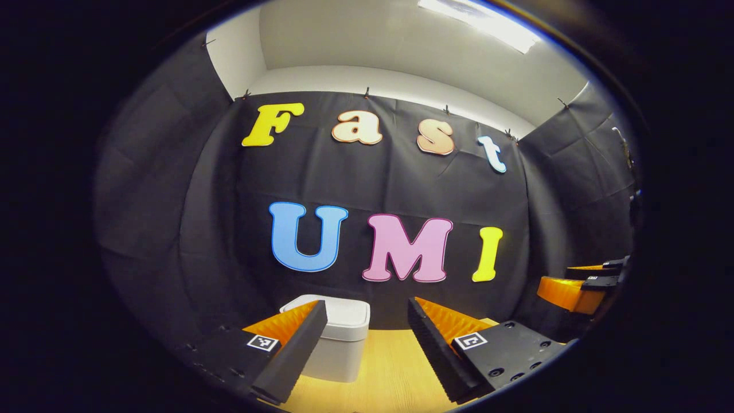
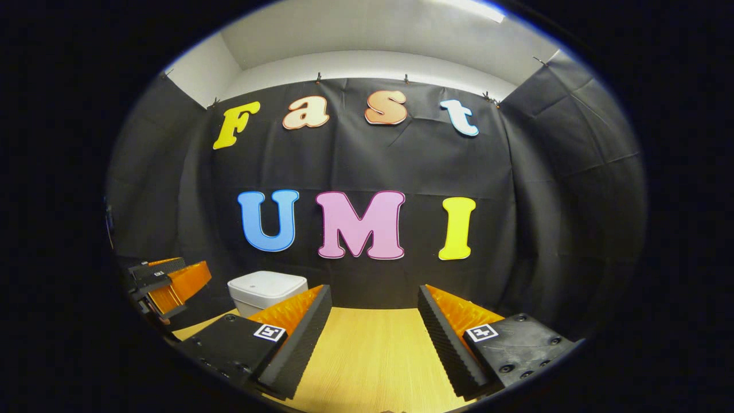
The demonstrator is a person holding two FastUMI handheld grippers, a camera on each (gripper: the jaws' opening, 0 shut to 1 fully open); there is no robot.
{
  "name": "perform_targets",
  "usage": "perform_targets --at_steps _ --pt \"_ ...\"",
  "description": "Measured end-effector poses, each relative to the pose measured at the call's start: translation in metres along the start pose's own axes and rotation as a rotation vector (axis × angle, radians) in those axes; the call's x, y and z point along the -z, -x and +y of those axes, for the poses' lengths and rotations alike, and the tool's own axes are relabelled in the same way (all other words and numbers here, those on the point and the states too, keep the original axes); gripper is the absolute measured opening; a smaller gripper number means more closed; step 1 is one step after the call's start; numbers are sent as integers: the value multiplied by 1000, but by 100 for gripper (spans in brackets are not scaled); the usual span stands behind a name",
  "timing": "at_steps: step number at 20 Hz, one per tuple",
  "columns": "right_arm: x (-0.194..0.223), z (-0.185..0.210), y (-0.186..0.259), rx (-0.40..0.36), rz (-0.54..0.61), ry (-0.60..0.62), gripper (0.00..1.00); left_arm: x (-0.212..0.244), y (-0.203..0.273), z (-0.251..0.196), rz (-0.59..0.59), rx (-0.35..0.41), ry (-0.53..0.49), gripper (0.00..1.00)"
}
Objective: Press the lid of the desktop garbage bin to open it, pick up the crumpled paper on the desktop and throw it into the bin, then pick up the pop can on the desktop and drop it into the bin, and finally close the garbage bin lid.
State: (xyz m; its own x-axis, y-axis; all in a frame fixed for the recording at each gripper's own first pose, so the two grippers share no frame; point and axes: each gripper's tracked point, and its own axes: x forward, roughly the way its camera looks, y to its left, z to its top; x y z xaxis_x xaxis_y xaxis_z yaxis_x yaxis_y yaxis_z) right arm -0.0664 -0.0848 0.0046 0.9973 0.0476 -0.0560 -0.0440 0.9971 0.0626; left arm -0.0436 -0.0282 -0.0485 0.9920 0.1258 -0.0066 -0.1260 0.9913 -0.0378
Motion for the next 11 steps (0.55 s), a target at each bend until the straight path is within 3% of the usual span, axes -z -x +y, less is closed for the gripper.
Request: perform_targets --at_steps 11 --pt "-4 11 1 -8 -20 56 98 -2 -1 -4 -2 21 -37 95"
